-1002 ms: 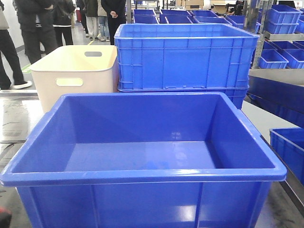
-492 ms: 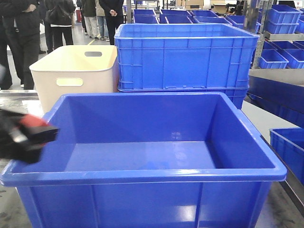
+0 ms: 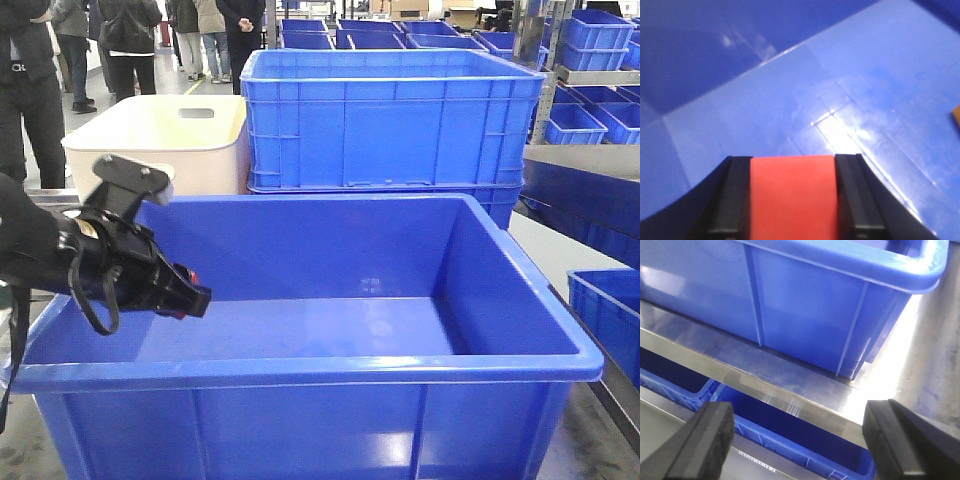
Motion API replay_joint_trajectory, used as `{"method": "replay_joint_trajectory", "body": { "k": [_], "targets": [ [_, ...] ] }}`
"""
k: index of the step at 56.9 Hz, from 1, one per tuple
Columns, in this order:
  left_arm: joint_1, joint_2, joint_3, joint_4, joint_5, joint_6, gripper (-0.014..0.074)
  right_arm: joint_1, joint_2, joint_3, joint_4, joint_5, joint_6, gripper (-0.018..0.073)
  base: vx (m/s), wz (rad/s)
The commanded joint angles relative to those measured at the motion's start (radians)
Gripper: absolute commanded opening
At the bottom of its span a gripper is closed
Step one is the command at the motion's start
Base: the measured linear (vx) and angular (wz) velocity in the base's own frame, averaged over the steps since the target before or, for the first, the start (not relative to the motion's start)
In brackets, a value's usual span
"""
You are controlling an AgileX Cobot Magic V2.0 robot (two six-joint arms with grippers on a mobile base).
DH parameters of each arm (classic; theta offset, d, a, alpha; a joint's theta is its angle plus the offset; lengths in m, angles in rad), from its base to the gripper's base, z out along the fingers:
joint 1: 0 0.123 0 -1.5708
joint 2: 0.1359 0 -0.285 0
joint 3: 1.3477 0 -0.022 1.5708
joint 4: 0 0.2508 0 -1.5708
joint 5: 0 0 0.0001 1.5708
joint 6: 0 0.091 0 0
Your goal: Pick red and yellow blocks into blue bin
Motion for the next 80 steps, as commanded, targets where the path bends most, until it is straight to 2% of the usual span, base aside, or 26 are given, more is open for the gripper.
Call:
{"method": "replay_joint_trajectory", "body": {
  "k": [1, 17, 23, 40, 49, 50, 55, 65, 80],
  "targets": [
    [-0.008, -0.027, -0.037, -0.019, -0.057, -0.001, 0.0301, 0.003, -0.004, -0.031, -0.002, -0.080, -0.011, 0.0573, 0.00, 0.00],
    [-0.008, -0.021, -0.037, -0.020, -0.054, -0.002, 0.0536, 0.003, -0.004, -0.031, -0.002, -0.079, -0.011, 0.0573, 0.00, 0.00],
    [-0.008, -0.021, -0.037, -0.020, -0.053, -0.002, 0.0585, 0.003, -0.004, -0.031, -0.002, -0.079, -0.011, 0.0573, 0.00, 0.00],
    [-0.008, -0.055, -0.037, -0.019, -0.029, -0.004, 0.0593, 0.003, -0.004, -0.031, -0.002, -0.079, -0.011, 0.0573, 0.00, 0.00],
    [-0.008, -0.161, -0.037, -0.020, 0.036, -0.006, 0.0593, 0.003, -0.004, -0.031, -0.002, -0.079, -0.011, 0.0573, 0.00, 0.00],
    [-0.008, -0.200, -0.036, -0.024, 0.070, -0.006, 0.0593, 0.003, -0.004, -0.031, -0.002, -0.079, -0.011, 0.0573, 0.00, 0.00],
    [-0.008, -0.274, -0.015, -0.052, 0.098, -0.005, 0.0593, 0.003, -0.004, -0.031, -0.002, -0.079, -0.011, 0.0573, 0.00, 0.00],
    [-0.008, -0.474, 0.153, -0.093, 0.072, -0.001, 0.0593, 0.003, -0.004, -0.031, -0.002, -0.079, -0.011, 0.0573, 0.00, 0.00],
    [-0.008, -0.775, 0.453, -0.097, 0.076, -0.005, 0.0593, 0.003, -0.004, -0.031, -0.002, -0.079, -0.011, 0.0573, 0.00, 0.00]
  ]
}}
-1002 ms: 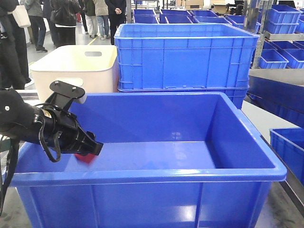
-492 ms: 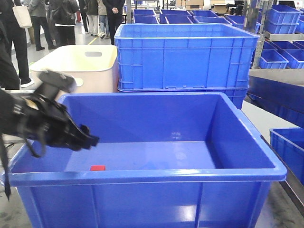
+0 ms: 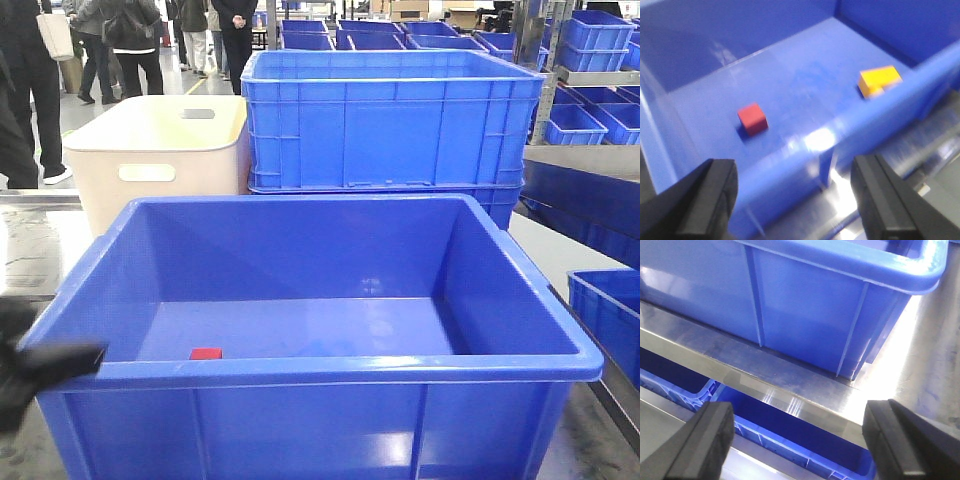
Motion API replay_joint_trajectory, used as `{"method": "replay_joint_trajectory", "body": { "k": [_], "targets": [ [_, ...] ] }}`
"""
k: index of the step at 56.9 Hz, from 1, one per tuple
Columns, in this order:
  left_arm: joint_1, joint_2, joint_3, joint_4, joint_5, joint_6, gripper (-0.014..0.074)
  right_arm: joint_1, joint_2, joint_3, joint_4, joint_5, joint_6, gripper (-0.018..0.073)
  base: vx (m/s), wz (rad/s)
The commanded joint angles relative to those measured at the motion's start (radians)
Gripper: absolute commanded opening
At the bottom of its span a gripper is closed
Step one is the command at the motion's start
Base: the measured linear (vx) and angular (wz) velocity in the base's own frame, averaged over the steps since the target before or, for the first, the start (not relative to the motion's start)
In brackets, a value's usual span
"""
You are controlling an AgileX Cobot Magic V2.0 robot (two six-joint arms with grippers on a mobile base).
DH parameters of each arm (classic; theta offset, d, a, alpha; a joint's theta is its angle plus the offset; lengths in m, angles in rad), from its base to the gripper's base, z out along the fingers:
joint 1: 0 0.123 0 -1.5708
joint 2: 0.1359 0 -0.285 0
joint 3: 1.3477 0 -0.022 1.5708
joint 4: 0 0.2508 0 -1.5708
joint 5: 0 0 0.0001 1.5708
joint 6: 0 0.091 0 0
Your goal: Pick red and yellow blocks into blue bin
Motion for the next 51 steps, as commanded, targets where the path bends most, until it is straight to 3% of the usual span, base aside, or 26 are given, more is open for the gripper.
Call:
{"method": "replay_joint_trajectory", "body": {
  "k": [1, 18, 29, 36, 51],
  "targets": [
    [-0.008, -0.111, 0.080, -0.030, -0.063, -0.005, 0.0593, 0.003, -0.004, -0.031, -0.002, -0.077, -0.011, 0.0573, 0.00, 0.00],
    [-0.008, -0.397, 0.364, -0.012, -0.074, -0.047, 0.0593, 0.003, -0.004, -0.031, 0.009, -0.072, -0.007, 0.0573, 0.00, 0.00],
    [-0.008, -0.468, 0.479, 0.121, -0.183, -0.260, 0.0581, 0.003, -0.004, -0.031, 0.009, -0.042, -0.007, 0.0548, 0.00, 0.00],
    [-0.008, -0.467, 0.507, 0.156, -0.219, -0.291, 0.0494, 0.003, -0.004, -0.031, 0.009, -0.019, -0.007, 0.0423, 0.00, 0.00],
    [-0.008, -0.467, 0.515, 0.161, -0.266, -0.291, 0.0141, 0.003, -0.004, -0.031, 0.008, 0.000, -0.008, 0.0020, 0.00, 0.00]
  ]
}}
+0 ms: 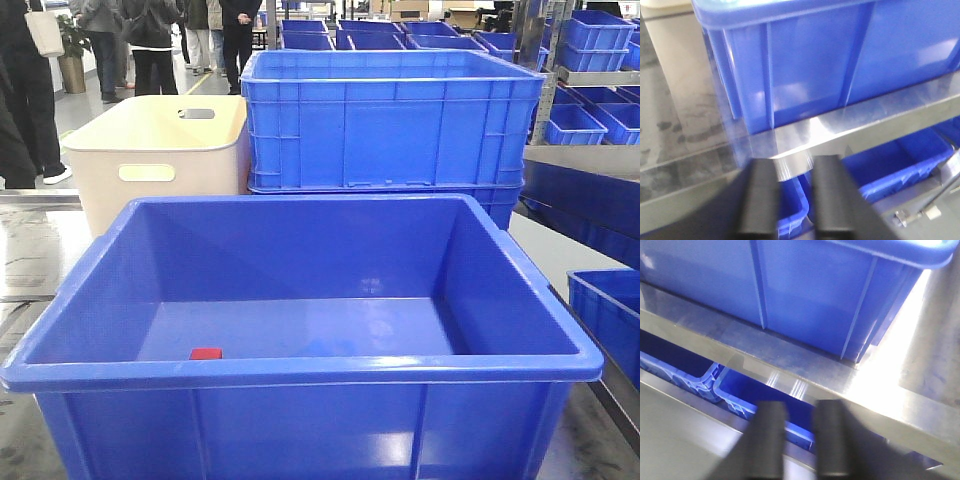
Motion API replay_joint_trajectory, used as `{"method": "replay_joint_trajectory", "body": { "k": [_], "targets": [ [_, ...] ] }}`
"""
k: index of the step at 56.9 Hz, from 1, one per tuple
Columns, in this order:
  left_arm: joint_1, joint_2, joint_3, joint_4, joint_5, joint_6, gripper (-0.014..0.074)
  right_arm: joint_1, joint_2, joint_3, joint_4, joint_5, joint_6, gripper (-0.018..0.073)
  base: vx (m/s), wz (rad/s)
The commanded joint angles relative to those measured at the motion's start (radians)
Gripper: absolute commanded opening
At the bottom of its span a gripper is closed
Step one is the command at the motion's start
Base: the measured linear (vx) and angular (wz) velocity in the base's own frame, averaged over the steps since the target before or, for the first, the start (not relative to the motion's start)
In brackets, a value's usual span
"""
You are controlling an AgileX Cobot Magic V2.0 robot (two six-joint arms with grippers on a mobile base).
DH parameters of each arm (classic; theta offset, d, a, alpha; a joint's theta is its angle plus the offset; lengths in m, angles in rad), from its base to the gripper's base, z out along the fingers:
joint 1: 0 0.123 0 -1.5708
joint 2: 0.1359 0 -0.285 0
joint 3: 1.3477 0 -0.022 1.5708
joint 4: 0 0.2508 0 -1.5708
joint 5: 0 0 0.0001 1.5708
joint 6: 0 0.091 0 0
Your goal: Pick red and yellow blocks into blue bin
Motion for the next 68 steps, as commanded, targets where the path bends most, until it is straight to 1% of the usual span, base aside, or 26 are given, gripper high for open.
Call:
{"method": "replay_joint_trajectory", "body": {
  "k": [1, 2, 8, 32, 36, 39, 42, 43, 48, 54, 58, 63, 66, 68],
  "targets": [
    [-0.008, 0.004, -0.025, -0.006, -0.101, -0.009, 0.0115, 0.003, -0.004, -0.031, 0.004, -0.060, -0.008, 0.0001, 0.00, 0.00],
    [-0.008, 0.004, -0.025, -0.006, -0.104, -0.009, 0.0098, 0.003, -0.004, -0.031, 0.004, -0.060, -0.008, -0.0017, 0.00, 0.00],
    [-0.008, 0.004, -0.025, -0.008, -0.108, -0.009, -0.0010, 0.003, -0.004, -0.031, 0.005, -0.059, -0.007, -0.0015, 0.00, 0.00],
    [-0.008, 0.004, -0.025, -0.007, -0.107, -0.009, -0.0008, 0.003, -0.004, -0.031, 0.002, -0.060, -0.007, -0.0013, 0.00, 0.00],
    [-0.005, -0.034, -0.010, -0.007, -0.116, -0.009, -0.0008, 0.003, -0.004, -0.031, 0.002, -0.059, -0.007, -0.0013, 0.00, 0.00],
    [0.018, -0.084, 0.016, -0.008, -0.120, -0.003, -0.0008, 0.003, -0.004, -0.031, 0.002, -0.059, -0.007, -0.0013, 0.00, 0.00],
    [0.057, -0.137, 0.048, 0.033, -0.149, 0.010, -0.0008, 0.003, -0.004, -0.031, -0.006, -0.059, -0.007, -0.0013, 0.00, 0.00],
    [0.078, -0.159, 0.069, 0.042, -0.171, 0.010, -0.0008, 0.003, -0.004, -0.031, -0.006, -0.059, -0.007, -0.0013, 0.00, 0.00],
    [0.171, -0.263, 0.170, 0.036, -0.272, 0.008, -0.0008, 0.003, -0.004, -0.031, -0.003, -0.059, -0.007, -0.0013, 0.00, 0.00],
    [0.236, -0.379, 0.274, 0.037, -0.357, 0.008, -0.0008, 0.003, -0.004, -0.031, -0.003, -0.059, -0.007, -0.0013, 0.00, 0.00],
    [0.253, -0.434, 0.325, 0.037, -0.399, 0.008, -0.0008, 0.003, -0.004, -0.031, -0.003, -0.059, -0.007, -0.0013, 0.00, 0.00],
    [0.252, -0.483, 0.389, 0.038, -0.480, 0.000, -0.0008, 0.003, -0.004, -0.031, -0.003, -0.059, -0.007, -0.0013, 0.00, 0.00],
    [0.252, -0.489, 0.423, 0.047, -0.525, -0.038, -0.0008, 0.003, -0.004, -0.031, -0.003, -0.059, -0.007, -0.0013, 0.00, 0.00],
    [0.253, -0.487, 0.444, 0.071, -0.551, -0.072, -0.0008, 0.003, -0.004, -0.031, -0.003, -0.057, -0.007, -0.0013, 0.00, 0.00]
  ]
}}
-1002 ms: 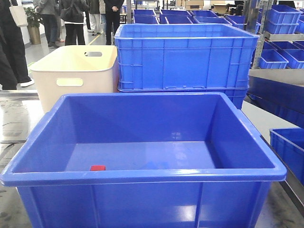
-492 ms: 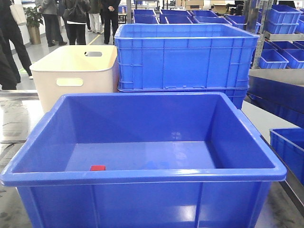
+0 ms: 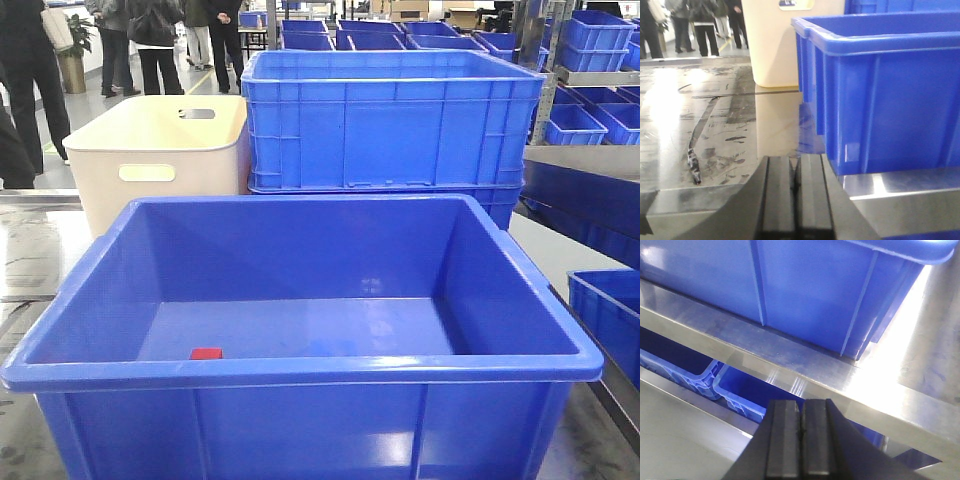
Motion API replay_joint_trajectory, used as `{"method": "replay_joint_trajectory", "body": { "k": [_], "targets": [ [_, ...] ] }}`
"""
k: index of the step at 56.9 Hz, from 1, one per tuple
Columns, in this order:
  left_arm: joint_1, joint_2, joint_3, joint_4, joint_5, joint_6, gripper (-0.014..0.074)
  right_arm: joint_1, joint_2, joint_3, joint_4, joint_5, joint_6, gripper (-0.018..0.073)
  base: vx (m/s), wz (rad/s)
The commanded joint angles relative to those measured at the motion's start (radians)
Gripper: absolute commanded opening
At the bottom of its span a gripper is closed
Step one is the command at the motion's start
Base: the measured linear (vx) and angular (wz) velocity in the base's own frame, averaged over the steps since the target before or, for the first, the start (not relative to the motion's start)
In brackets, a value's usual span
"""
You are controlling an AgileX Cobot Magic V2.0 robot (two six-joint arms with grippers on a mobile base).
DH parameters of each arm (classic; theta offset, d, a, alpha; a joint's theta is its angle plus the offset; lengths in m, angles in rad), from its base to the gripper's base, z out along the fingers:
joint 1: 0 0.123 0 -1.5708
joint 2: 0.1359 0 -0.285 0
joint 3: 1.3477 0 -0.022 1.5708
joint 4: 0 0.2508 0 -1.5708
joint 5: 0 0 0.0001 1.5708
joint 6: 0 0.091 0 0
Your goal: Pick red and yellow blocks into blue bin
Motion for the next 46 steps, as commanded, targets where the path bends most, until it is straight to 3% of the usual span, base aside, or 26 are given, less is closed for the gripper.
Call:
{"method": "replay_joint_trajectory", "body": {
  "k": [1, 10, 21, 46],
  "targets": [
    [0.004, -0.019, 0.027, 0.041, -0.172, -0.073, -0.0008, 0.003, -0.004, -0.031, -0.001, -0.063, -0.007, -0.0013, 0.00, 0.00],
    [0.004, -0.019, 0.117, 0.155, -0.276, -0.217, -0.0008, 0.003, -0.004, -0.031, 0.000, -0.063, -0.007, -0.0012, 0.00, 0.00],
    [0.001, -0.021, 0.132, 0.154, -0.285, -0.179, -0.0007, 0.003, -0.004, -0.031, 0.000, -0.059, -0.007, -0.0010, 0.00, 0.00],
    [0.001, -0.018, 0.131, 0.154, -0.283, -0.180, -0.0006, 0.003, -0.004, -0.031, 0.000, -0.058, -0.007, -0.0010, 0.00, 0.00]
  ]
}}
